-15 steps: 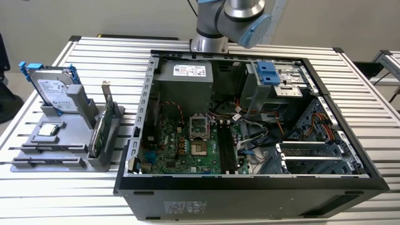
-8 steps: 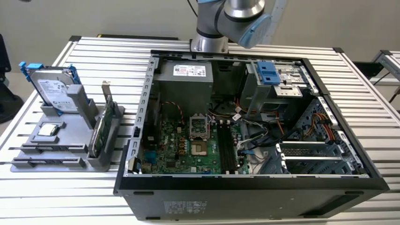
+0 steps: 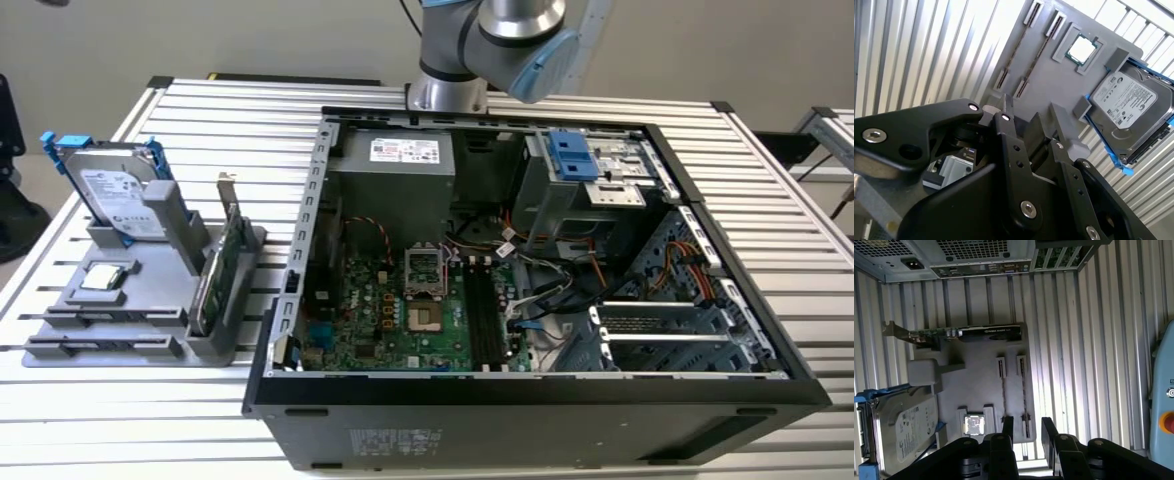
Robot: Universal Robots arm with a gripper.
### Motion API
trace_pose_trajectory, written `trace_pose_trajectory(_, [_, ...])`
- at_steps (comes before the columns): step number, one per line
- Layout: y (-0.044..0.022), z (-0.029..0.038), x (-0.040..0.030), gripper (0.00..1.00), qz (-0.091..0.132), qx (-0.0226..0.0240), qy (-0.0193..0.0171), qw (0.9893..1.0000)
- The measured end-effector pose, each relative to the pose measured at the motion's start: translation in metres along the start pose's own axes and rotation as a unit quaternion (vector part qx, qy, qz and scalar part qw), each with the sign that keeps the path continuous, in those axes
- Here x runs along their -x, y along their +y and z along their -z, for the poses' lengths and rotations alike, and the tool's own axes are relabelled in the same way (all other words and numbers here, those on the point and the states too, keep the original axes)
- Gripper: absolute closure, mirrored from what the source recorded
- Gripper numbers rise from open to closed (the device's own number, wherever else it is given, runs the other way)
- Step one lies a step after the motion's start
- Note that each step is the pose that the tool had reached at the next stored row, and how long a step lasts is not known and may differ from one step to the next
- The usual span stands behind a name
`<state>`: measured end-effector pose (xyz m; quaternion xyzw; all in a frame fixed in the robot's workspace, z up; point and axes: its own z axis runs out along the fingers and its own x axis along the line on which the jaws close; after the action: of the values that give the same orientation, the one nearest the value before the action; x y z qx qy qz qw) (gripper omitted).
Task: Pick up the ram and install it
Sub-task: 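Pick up the ram and move it above insertion slot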
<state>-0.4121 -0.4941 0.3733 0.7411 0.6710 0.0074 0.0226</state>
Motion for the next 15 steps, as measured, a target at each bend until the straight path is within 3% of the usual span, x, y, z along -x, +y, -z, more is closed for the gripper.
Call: trace_pose_trajectory(15, [-0.0001, -0.0033, -0.0001, 0.0, 0.0, 0.0, 0.0, 1.0])
